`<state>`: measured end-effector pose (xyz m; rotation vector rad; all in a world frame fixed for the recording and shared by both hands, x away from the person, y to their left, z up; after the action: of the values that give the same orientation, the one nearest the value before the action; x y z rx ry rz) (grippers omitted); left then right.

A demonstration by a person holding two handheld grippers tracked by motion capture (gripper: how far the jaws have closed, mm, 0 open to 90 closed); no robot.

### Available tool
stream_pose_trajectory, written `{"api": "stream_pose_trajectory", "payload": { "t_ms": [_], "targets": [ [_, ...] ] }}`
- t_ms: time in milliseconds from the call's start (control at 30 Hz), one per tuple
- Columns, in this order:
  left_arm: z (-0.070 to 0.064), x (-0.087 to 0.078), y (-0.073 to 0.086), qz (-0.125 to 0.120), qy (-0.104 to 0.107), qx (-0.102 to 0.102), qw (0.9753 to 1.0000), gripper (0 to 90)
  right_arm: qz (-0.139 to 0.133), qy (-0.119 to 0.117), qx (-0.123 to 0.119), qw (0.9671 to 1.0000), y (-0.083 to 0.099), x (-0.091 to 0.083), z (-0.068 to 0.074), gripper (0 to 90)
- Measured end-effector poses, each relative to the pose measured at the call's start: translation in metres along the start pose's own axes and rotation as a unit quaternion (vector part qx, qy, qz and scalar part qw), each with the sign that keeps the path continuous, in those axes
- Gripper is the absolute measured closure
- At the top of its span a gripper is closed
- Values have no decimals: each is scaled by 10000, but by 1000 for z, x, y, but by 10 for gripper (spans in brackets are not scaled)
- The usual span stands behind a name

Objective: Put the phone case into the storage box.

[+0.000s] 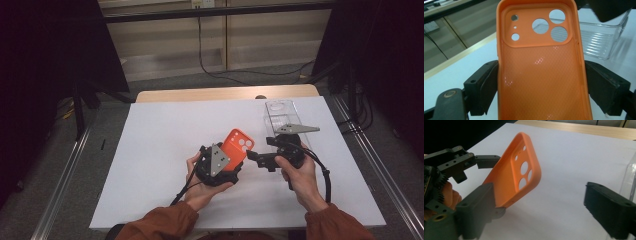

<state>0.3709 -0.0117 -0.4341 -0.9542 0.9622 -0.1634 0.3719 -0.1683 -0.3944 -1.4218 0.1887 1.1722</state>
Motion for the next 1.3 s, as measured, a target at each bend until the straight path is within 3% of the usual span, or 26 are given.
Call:
{"api": "stream_pose_trajectory", "payload": {
  "t_ms": [133,233,267,467,733,900,1300],
  "targets": [
    [-1,2,1,-1,-13,-6,10000,162,118,-234,3,9997,-1,5,4,136],
    [-2,1,1,-14,-4,5,10000,162,281,-31,45,9996,-2,9,4,165],
    [-3,1,1,0,3,19,10000,162,279,-61,60,9996,-3,10,4,179],
    [-3,2,1,-3,51,1,10000,162,357,-148,215,9990,-5,13,6,445],
    [-3,2,1,16,35,19,10000,162,431,-383,559,9968,-6,14,4,626],
    [-3,3,3,73,8,49,10000,161,558,-461,528,9960,-4,17,8,672],
    [-2,5,4,109,-123,93,9998,162,584,-586,801,9933,-4,13,4,708]
  ]
}}
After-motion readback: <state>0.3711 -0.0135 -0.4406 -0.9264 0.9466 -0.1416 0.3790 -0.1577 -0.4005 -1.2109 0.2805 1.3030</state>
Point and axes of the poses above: each handheld gripper's, and its own axes: x roughly forward along the jaws, y roughly out of its underside, z roughly to its left, the point moved 6 cm from there along x, roughly forward along the jaws, and after that the axes turned 15 degrees about z, right-handed, at the moved point
